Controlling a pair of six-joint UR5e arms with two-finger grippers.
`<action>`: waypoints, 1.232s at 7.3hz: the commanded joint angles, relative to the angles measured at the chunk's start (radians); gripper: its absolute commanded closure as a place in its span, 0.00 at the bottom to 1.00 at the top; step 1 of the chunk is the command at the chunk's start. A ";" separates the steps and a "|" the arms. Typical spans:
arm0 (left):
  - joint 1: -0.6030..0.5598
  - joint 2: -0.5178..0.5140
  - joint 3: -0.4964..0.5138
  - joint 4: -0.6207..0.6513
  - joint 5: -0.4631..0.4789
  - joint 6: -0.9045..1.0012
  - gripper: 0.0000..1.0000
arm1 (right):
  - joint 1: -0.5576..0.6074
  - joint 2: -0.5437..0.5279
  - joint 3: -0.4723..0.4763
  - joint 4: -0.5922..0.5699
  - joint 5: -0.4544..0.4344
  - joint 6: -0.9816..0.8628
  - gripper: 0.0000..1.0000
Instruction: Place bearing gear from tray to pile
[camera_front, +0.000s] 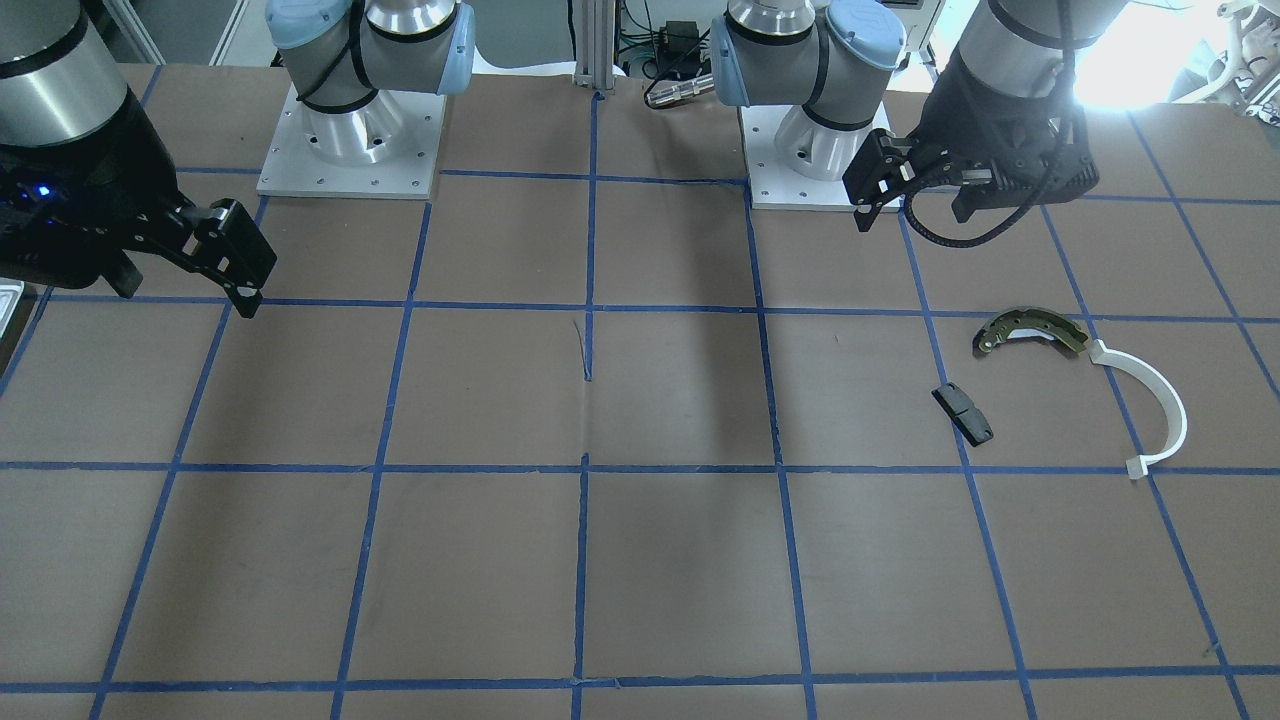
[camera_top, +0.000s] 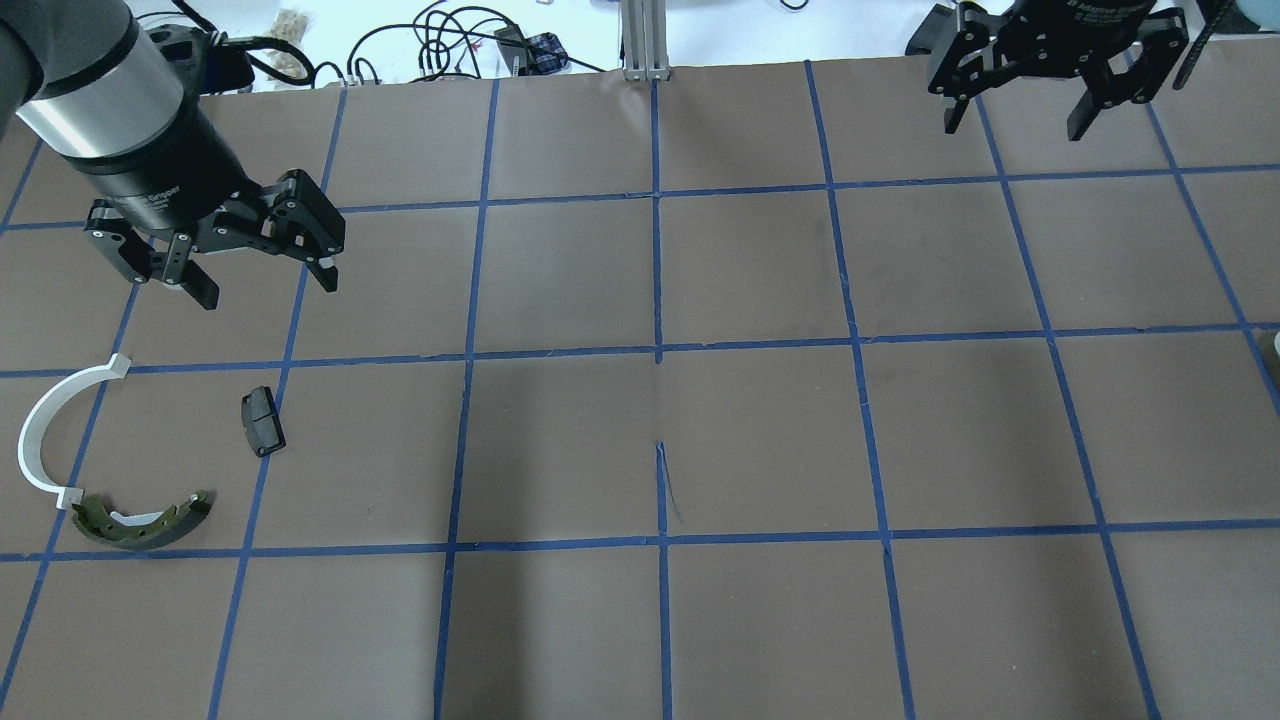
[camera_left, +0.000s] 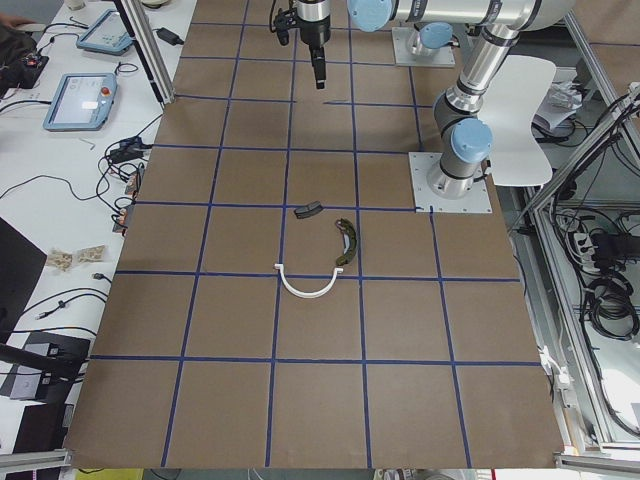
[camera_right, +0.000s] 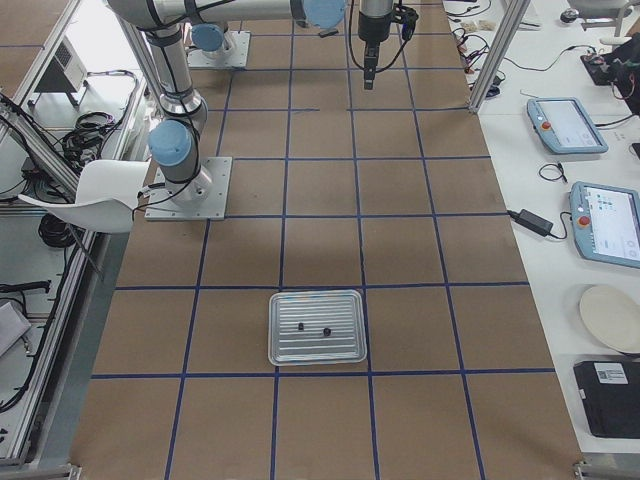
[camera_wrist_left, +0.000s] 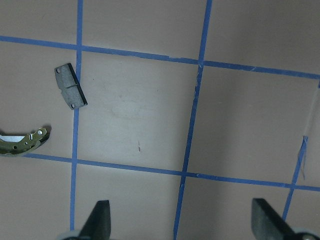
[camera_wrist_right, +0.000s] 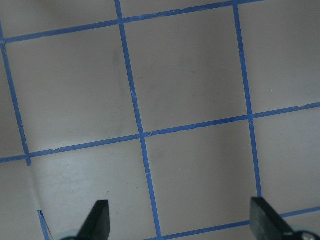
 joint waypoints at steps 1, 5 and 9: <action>0.000 -0.003 0.003 0.000 0.000 0.000 0.00 | -0.047 0.004 -0.008 0.020 -0.010 -0.088 0.00; 0.000 -0.006 0.007 0.009 -0.002 0.002 0.00 | -0.471 -0.024 0.001 0.117 -0.011 -0.687 0.00; 0.000 -0.003 0.001 0.009 -0.002 0.000 0.00 | -0.875 0.123 0.166 -0.219 0.001 -1.305 0.00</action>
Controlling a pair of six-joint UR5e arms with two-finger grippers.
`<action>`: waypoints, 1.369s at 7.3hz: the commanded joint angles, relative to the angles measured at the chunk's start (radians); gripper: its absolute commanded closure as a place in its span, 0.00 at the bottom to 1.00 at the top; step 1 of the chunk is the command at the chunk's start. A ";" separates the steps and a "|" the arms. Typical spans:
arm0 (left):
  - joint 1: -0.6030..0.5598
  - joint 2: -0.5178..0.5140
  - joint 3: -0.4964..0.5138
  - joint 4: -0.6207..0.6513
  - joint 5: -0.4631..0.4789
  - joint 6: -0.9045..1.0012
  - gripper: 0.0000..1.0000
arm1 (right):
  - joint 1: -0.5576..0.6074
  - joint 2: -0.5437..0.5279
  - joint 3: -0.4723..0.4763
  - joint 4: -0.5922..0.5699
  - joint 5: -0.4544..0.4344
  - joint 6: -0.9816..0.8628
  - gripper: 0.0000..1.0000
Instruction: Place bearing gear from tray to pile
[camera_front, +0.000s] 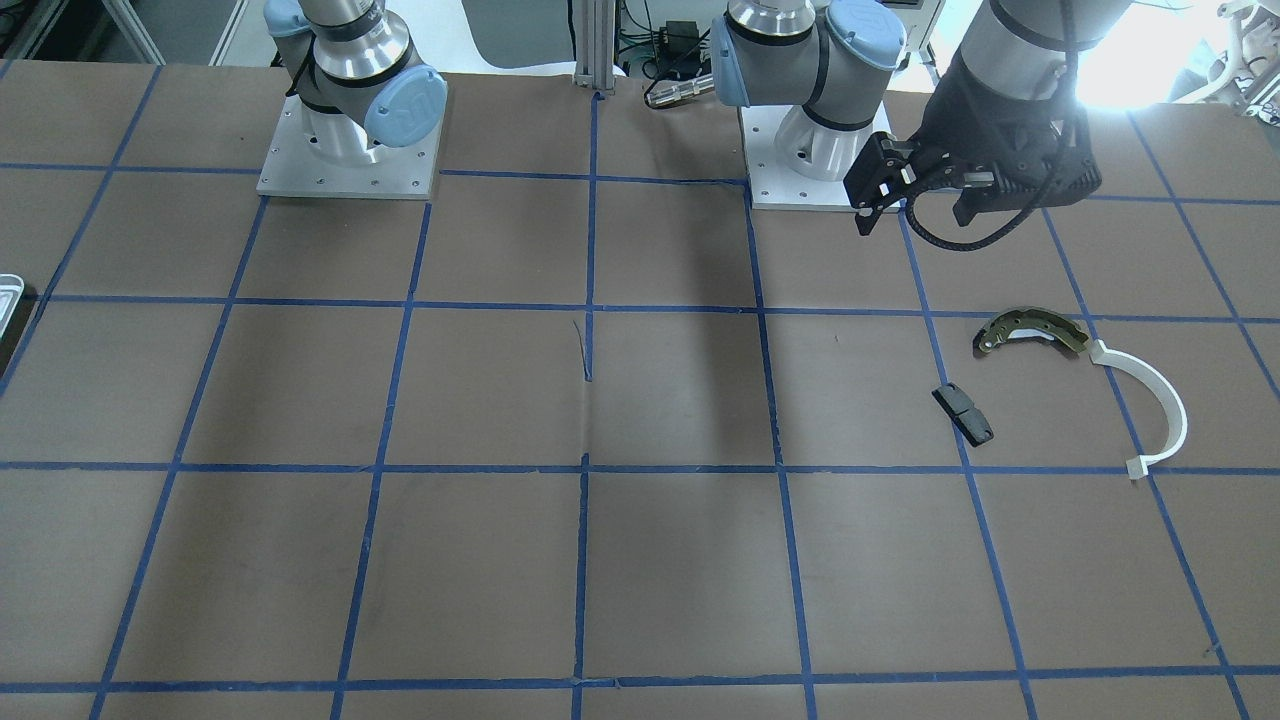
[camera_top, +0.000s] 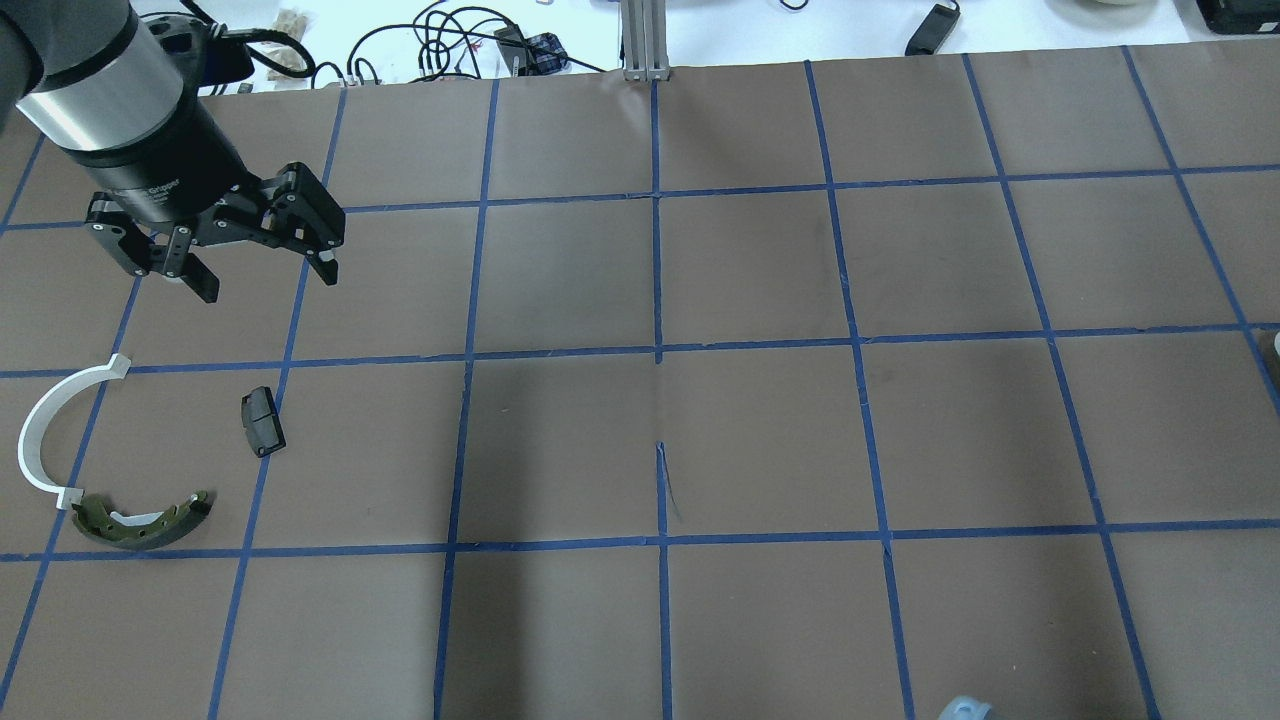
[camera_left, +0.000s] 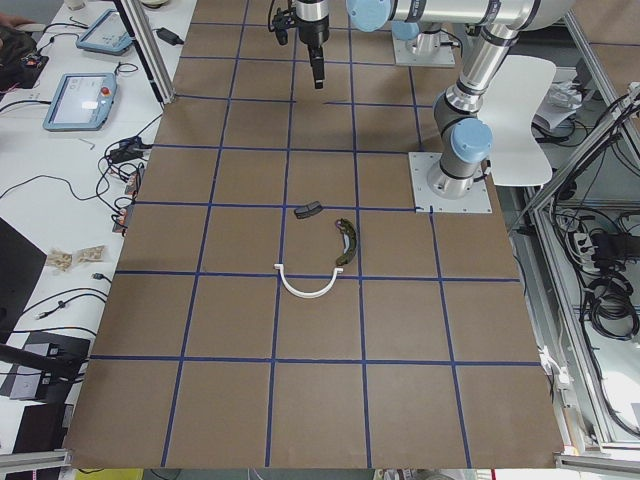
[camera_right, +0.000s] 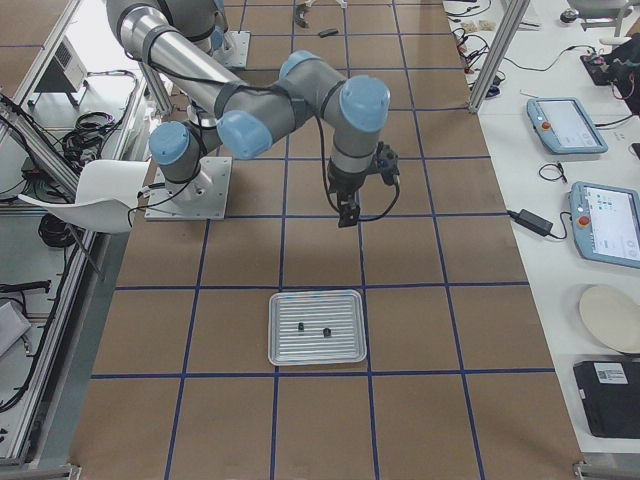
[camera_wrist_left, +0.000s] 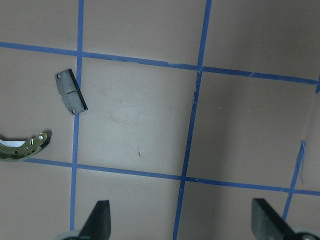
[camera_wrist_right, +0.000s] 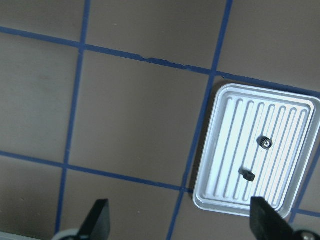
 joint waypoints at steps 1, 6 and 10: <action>0.000 0.000 0.004 0.002 0.000 0.000 0.00 | -0.153 0.103 0.136 -0.281 0.003 -0.212 0.00; -0.002 0.015 -0.012 0.000 -0.005 0.000 0.00 | -0.241 0.272 0.283 -0.613 0.005 -0.325 0.06; 0.000 0.015 -0.013 0.000 -0.002 0.000 0.00 | -0.246 0.291 0.303 -0.661 0.006 -0.322 0.17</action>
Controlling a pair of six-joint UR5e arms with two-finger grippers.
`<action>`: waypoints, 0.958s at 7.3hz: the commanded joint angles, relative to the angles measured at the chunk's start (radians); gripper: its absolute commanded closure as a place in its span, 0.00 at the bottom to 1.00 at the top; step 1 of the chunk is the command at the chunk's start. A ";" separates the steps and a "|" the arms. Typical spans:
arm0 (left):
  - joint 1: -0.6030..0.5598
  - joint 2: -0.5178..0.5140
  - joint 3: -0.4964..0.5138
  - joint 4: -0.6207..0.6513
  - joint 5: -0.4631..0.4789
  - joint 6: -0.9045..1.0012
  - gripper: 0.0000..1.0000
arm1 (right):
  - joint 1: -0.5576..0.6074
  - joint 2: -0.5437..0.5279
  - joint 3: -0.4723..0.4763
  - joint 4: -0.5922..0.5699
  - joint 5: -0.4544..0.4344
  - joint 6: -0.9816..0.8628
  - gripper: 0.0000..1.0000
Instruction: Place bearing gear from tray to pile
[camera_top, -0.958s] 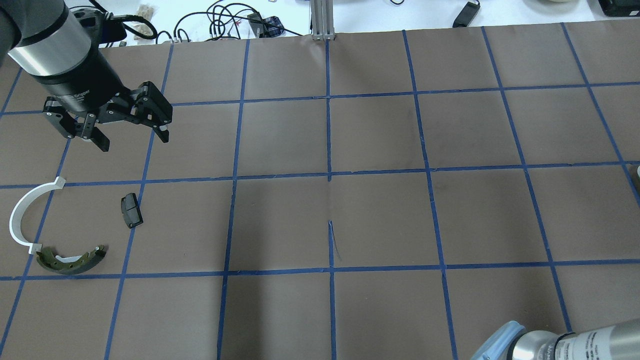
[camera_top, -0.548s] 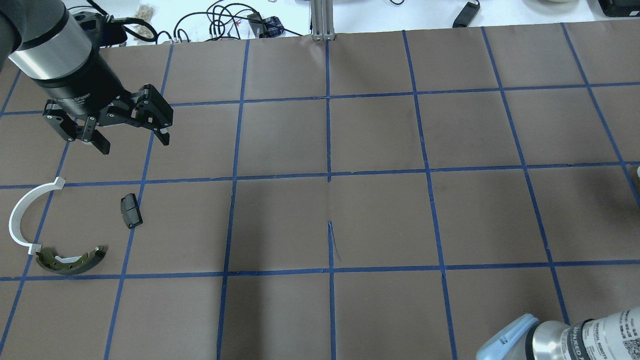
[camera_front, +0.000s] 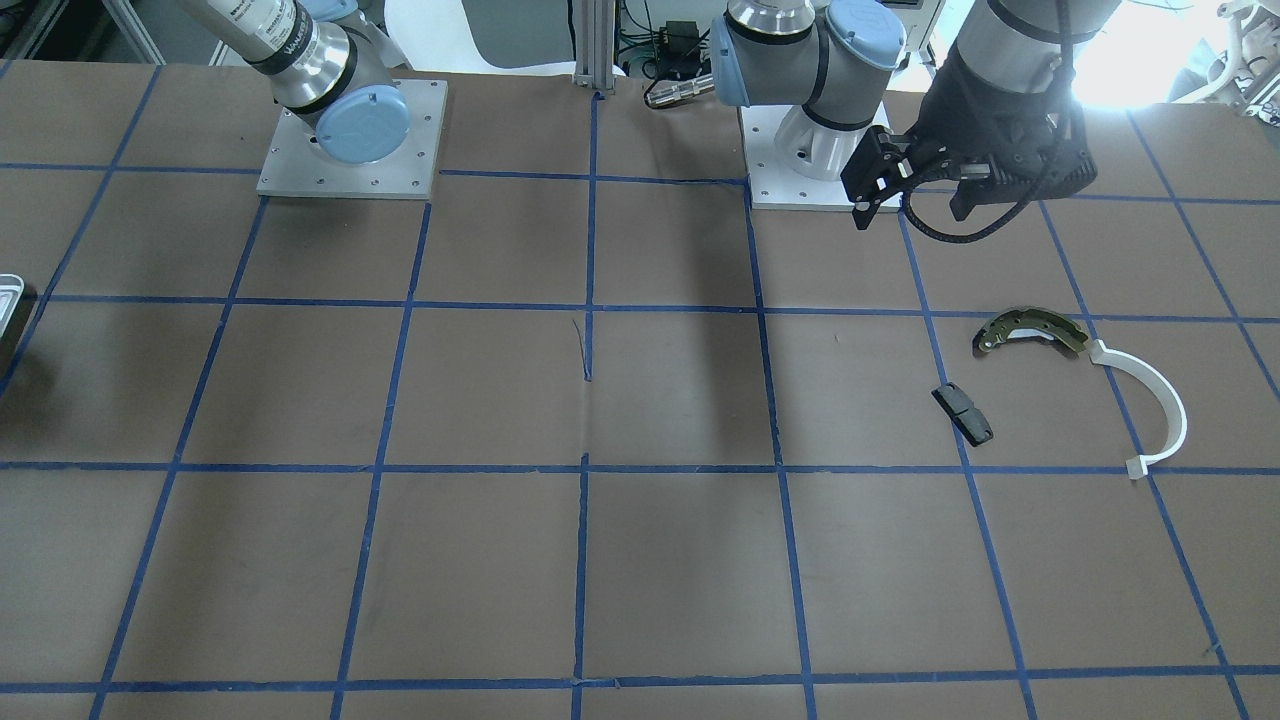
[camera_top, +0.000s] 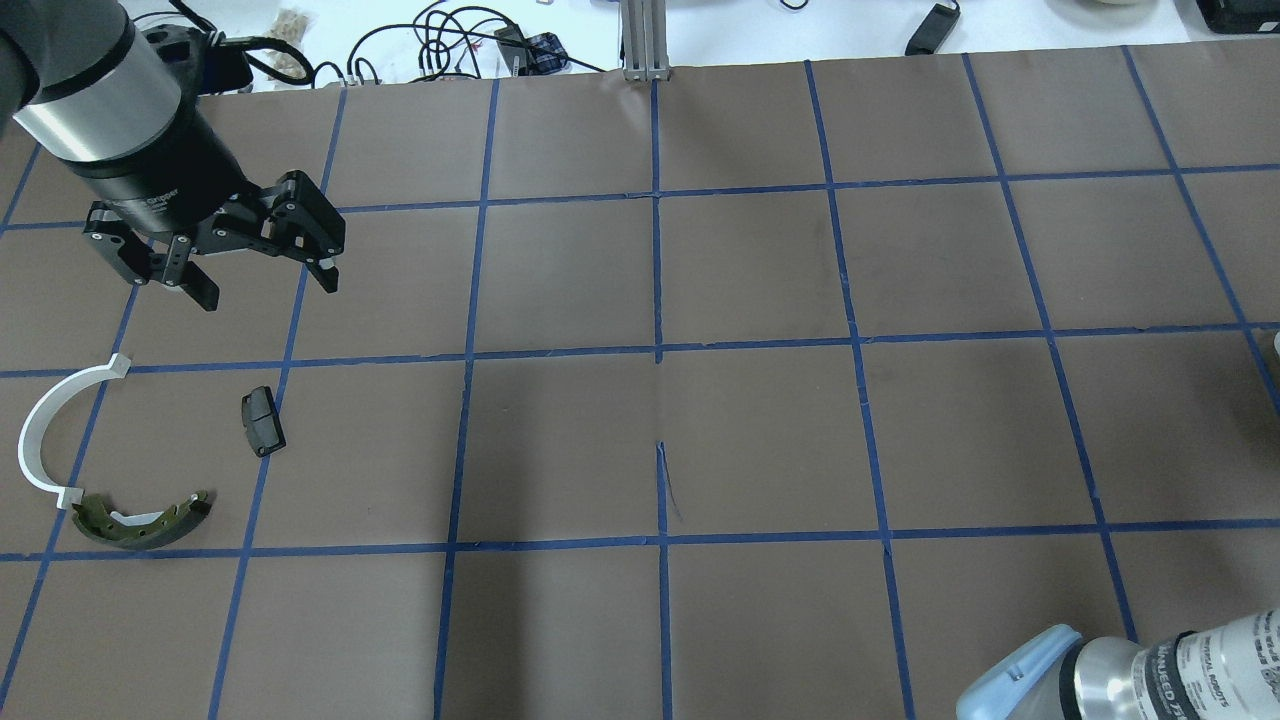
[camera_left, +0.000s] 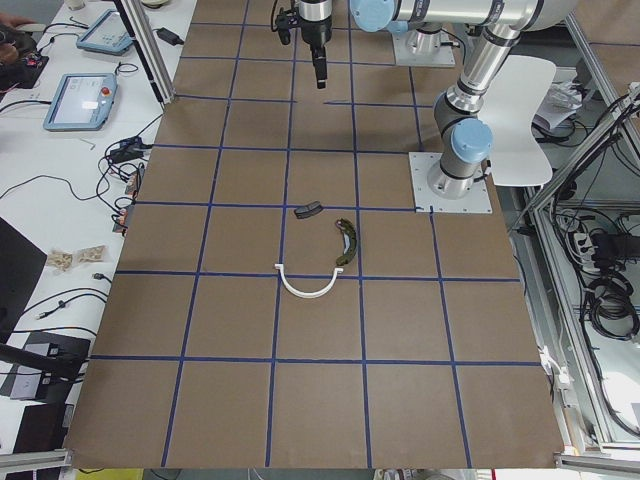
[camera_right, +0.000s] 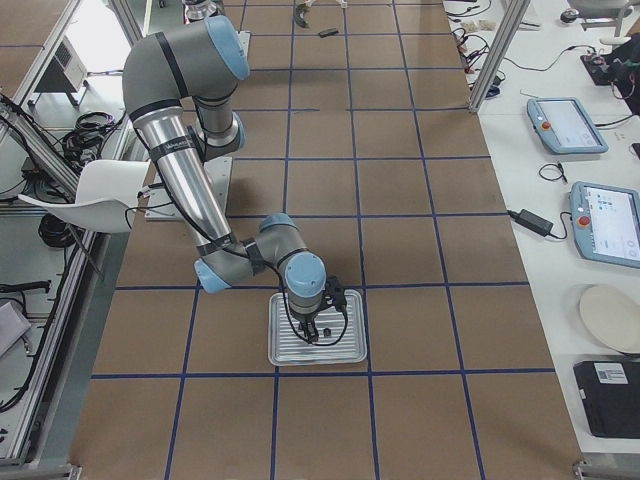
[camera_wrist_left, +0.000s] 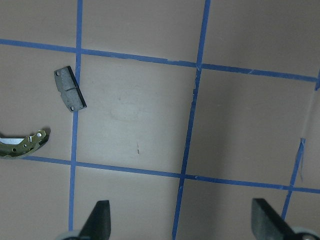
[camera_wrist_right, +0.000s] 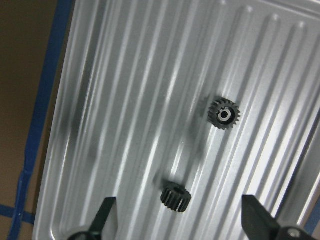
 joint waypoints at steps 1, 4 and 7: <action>0.000 0.000 0.000 0.000 0.002 0.000 0.00 | 0.000 0.029 0.005 -0.022 0.001 0.009 0.18; 0.000 0.003 -0.002 0.000 0.002 0.000 0.00 | -0.002 0.051 0.005 -0.050 -0.012 -0.001 0.46; 0.000 0.000 0.000 0.000 0.003 -0.002 0.00 | -0.002 0.045 0.005 -0.050 -0.019 0.000 0.90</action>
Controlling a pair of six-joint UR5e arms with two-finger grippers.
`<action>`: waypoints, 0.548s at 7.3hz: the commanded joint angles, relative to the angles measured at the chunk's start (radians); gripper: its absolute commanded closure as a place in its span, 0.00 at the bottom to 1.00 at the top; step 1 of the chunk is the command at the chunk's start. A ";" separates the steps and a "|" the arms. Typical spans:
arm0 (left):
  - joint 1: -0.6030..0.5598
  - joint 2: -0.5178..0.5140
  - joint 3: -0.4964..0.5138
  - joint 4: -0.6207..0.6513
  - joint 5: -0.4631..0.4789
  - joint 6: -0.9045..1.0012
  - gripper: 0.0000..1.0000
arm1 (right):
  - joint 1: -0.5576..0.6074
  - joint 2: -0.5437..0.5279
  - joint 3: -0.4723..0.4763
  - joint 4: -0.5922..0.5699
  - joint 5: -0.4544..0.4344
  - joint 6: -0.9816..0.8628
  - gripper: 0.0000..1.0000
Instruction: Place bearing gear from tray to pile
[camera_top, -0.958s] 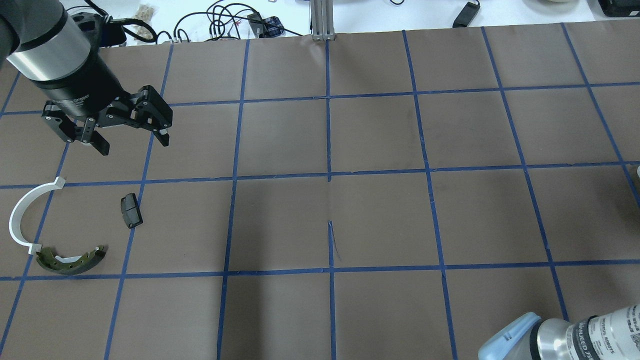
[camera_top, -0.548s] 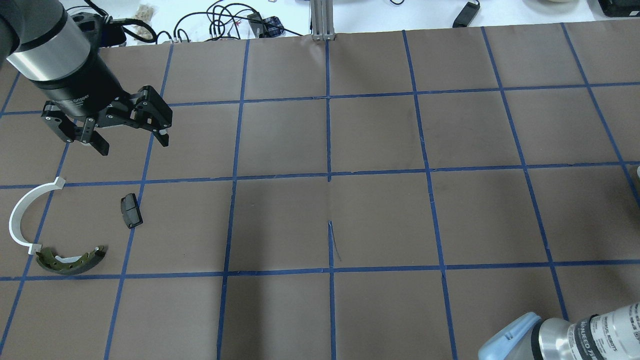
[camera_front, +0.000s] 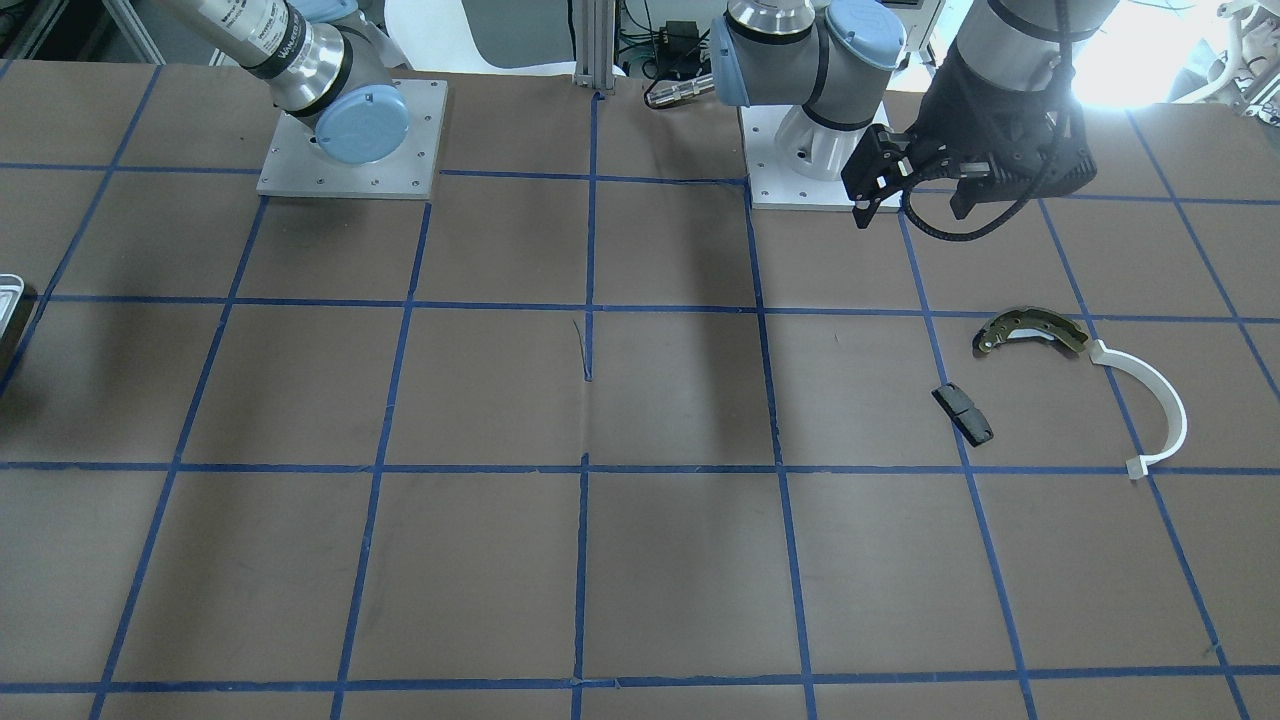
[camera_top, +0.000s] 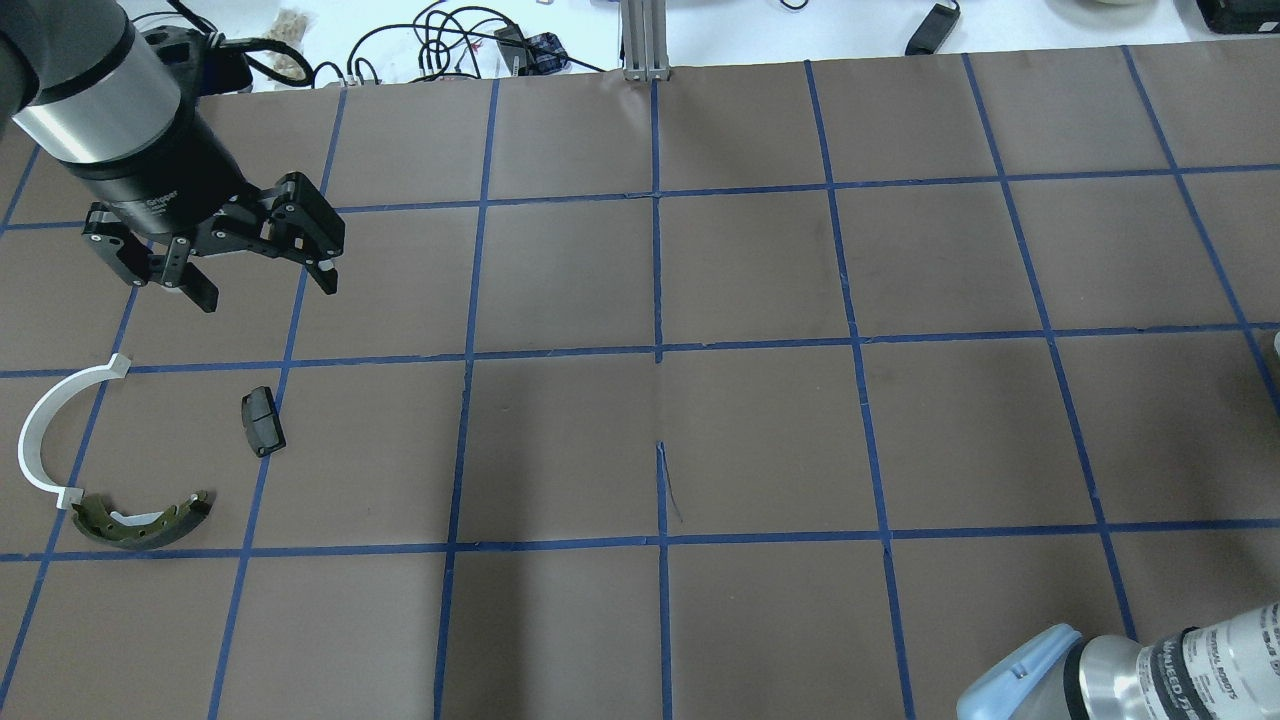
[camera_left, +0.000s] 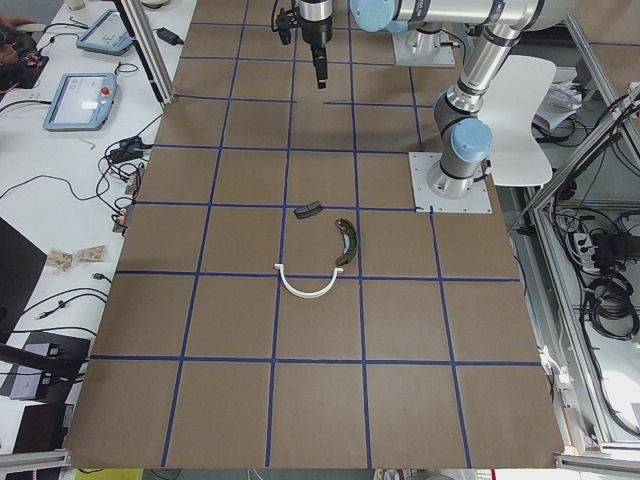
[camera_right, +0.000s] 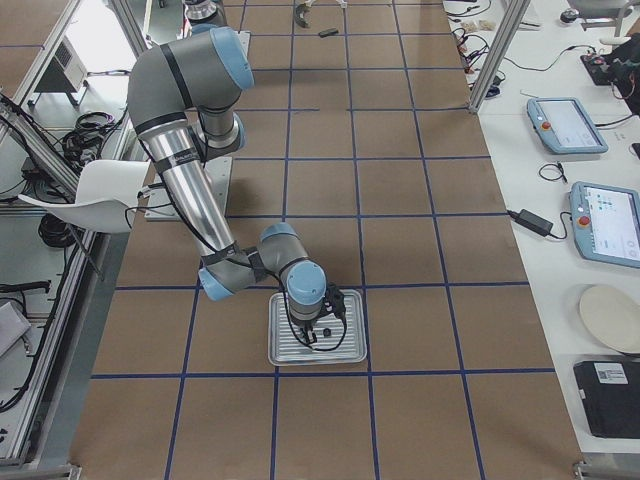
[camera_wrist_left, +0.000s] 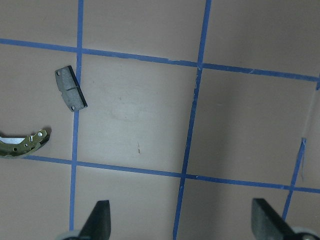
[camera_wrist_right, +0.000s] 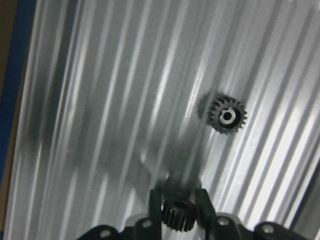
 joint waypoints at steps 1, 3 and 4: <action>-0.001 -0.003 0.003 0.001 0.000 -0.001 0.00 | 0.000 -0.012 -0.007 0.012 -0.028 0.002 0.93; 0.000 -0.009 0.014 0.004 0.000 -0.001 0.00 | 0.012 -0.096 -0.005 0.041 -0.040 0.016 0.94; 0.000 -0.006 0.008 0.004 -0.002 -0.001 0.00 | 0.023 -0.146 -0.004 0.094 -0.027 0.066 0.94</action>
